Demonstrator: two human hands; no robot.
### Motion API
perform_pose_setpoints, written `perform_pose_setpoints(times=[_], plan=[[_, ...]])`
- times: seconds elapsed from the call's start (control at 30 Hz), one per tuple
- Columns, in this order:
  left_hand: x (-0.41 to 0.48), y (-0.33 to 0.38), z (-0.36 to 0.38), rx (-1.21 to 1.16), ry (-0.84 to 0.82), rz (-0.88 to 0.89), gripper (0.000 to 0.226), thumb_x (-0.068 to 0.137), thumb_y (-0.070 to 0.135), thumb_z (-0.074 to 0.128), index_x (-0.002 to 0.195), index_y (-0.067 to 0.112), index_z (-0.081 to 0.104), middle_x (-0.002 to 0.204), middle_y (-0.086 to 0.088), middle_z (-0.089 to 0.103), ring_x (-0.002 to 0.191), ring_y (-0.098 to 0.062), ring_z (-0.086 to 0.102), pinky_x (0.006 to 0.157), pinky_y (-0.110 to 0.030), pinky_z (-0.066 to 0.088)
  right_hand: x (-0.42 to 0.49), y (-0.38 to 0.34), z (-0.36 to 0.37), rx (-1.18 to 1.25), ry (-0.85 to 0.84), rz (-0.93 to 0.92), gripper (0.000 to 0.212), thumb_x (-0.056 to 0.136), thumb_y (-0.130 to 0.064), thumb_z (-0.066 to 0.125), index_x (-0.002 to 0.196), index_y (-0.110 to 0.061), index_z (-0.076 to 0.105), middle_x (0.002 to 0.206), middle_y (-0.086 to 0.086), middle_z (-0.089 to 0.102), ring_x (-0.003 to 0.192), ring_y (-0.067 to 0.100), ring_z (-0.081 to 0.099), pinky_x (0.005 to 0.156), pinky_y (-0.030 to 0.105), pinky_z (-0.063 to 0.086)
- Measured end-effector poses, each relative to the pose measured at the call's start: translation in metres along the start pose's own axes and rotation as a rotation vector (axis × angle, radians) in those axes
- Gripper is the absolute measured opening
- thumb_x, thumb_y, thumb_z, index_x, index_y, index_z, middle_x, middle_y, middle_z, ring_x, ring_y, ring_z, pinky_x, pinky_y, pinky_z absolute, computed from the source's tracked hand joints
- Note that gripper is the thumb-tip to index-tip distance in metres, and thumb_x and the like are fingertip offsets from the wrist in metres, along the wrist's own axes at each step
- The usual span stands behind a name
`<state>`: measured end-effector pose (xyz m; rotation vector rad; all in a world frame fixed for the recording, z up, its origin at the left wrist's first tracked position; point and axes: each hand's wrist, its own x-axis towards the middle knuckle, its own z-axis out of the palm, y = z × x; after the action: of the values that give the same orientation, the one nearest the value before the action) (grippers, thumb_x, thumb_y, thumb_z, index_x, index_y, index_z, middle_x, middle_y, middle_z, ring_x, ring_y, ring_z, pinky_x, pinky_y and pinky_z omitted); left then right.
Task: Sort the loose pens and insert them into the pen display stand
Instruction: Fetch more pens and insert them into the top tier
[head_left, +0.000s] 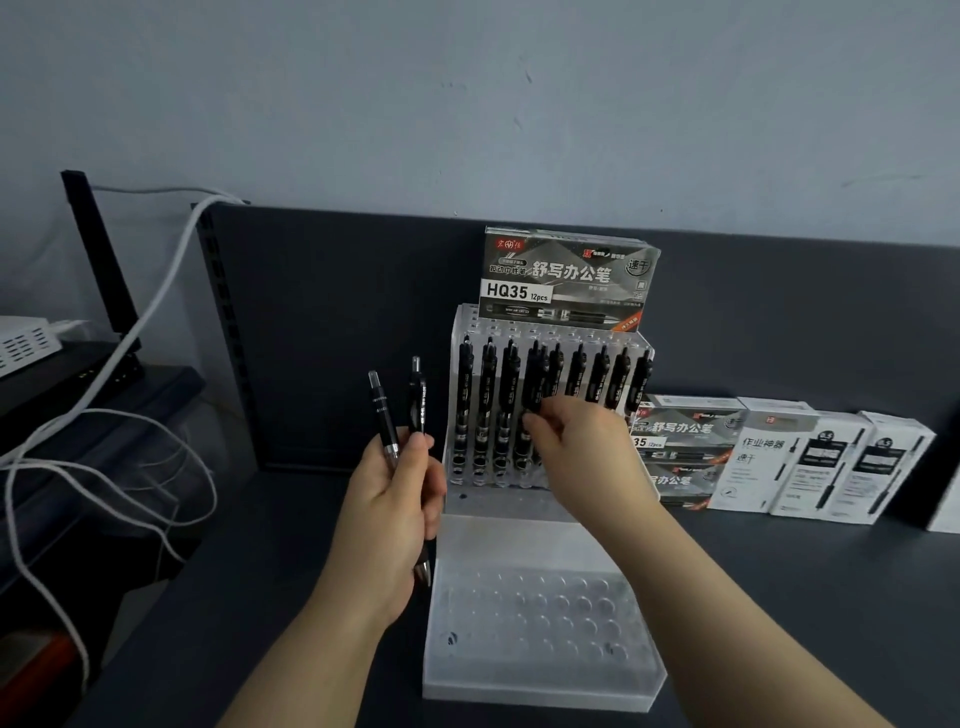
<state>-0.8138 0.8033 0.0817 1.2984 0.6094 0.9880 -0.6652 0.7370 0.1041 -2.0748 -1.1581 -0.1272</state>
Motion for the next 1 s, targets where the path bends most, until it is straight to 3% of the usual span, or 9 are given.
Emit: perform_pose_setpoints(times=[0.1, 0.27, 0.4, 0.47, 0.57, 0.7, 0.83, 0.9, 1.0], plan=[[-0.002, 0.002, 0.001, 0.023, -0.006, 0.016, 0.018, 0.098, 0.022, 0.043, 0.09, 0.015, 0.057, 0.059, 0.006, 0.053, 0.05, -0.008, 0.042, 0.049, -0.024, 0.035, 0.001, 0.001, 0.001, -0.04, -0.031, 0.008, 0.028, 0.097, -0.022, 0.046, 0.092, -0.002, 0.064, 0.064, 0.006, 0.058, 0.05, 0.015, 0.045, 0.044, 0.02, 0.03], [-0.006, 0.004, 0.003, -0.005, -0.023, 0.026, 0.018, 0.097, 0.02, 0.044, 0.095, 0.014, 0.061, 0.063, 0.004, 0.053, 0.052, -0.007, 0.046, 0.048, -0.022, 0.04, 0.001, 0.0, 0.001, -0.007, -0.039, 0.03, 0.024, 0.095, -0.026, 0.051, 0.103, -0.007, 0.065, 0.08, 0.006, 0.067, 0.06, 0.015, 0.054, 0.051, 0.022, 0.039], [-0.009, 0.006, 0.007, -0.061, -0.043, 0.029, 0.019, 0.096, 0.018, 0.045, 0.098, 0.016, 0.064, 0.069, 0.001, 0.055, 0.058, -0.01, 0.049, 0.05, -0.023, 0.043, -0.015, -0.006, -0.009, 0.297, 0.049, 0.065, 0.007, 0.09, -0.024, 0.059, 0.086, -0.019, 0.063, 0.07, -0.007, 0.061, 0.059, 0.002, 0.054, 0.05, 0.011, 0.042], [-0.011, 0.005, 0.013, -0.073, -0.053, 0.019, 0.02, 0.096, 0.018, 0.046, 0.099, 0.019, 0.066, 0.072, 0.001, 0.06, 0.062, -0.01, 0.055, 0.053, -0.023, 0.047, -0.026, -0.015, -0.012, 0.48, -0.089, 0.073, 0.008, 0.088, -0.023, 0.062, 0.08, -0.024, 0.065, 0.067, -0.009, 0.063, 0.056, -0.002, 0.053, 0.053, 0.01, 0.045], [-0.013, 0.002, 0.022, -0.108, -0.088, -0.002, 0.021, 0.096, 0.021, 0.046, 0.104, 0.019, 0.065, 0.089, 0.003, 0.072, 0.08, -0.01, 0.069, 0.062, -0.024, 0.054, -0.037, -0.024, -0.012, 0.665, -0.337, 0.052, 0.009, 0.087, -0.016, 0.063, 0.088, -0.021, 0.07, 0.07, -0.008, 0.068, 0.057, -0.004, 0.057, 0.057, 0.014, 0.047], [-0.016, -0.001, 0.03, -0.083, -0.117, -0.017, 0.024, 0.095, 0.023, 0.046, 0.113, 0.017, 0.062, 0.106, 0.002, 0.071, 0.094, -0.009, 0.069, 0.07, -0.027, 0.057, -0.036, -0.019, -0.012, 0.76, -0.358, 0.059, 0.008, 0.086, -0.013, 0.065, 0.088, -0.012, 0.072, 0.071, -0.005, 0.069, 0.057, -0.003, 0.059, 0.055, 0.011, 0.044], [-0.016, -0.004, 0.035, -0.039, -0.13, 0.021, 0.025, 0.091, 0.03, 0.048, 0.109, 0.024, 0.064, 0.102, 0.006, 0.072, 0.098, -0.008, 0.067, 0.081, -0.031, 0.055, -0.031, -0.012, -0.017, 0.796, -0.375, 0.065, 0.008, 0.086, -0.013, 0.064, 0.082, -0.009, 0.069, 0.068, -0.002, 0.066, 0.054, 0.0, 0.055, 0.053, 0.014, 0.044], [-0.014, -0.007, 0.035, 0.012, -0.078, 0.071, 0.03, 0.086, 0.039, 0.049, 0.108, 0.03, 0.066, 0.092, 0.013, 0.071, 0.094, -0.008, 0.066, 0.084, -0.03, 0.051, -0.023, -0.005, -0.025, 0.772, -0.286, 0.084, 0.009, 0.087, -0.014, 0.063, 0.079, -0.013, 0.067, 0.064, -0.004, 0.064, 0.051, 0.002, 0.051, 0.051, 0.015, 0.043], [-0.011, -0.008, 0.033, 0.032, 0.028, 0.09, 0.024, 0.092, 0.033, 0.047, 0.105, 0.025, 0.065, 0.065, 0.007, 0.053, 0.06, -0.01, 0.051, 0.059, -0.024, 0.047, -0.005, 0.01, -0.036, 0.6, -0.052, 0.098, 0.006, 0.088, -0.018, 0.063, 0.083, -0.015, 0.066, 0.061, -0.006, 0.06, 0.041, -0.002, 0.044, 0.042, 0.01, 0.036]])
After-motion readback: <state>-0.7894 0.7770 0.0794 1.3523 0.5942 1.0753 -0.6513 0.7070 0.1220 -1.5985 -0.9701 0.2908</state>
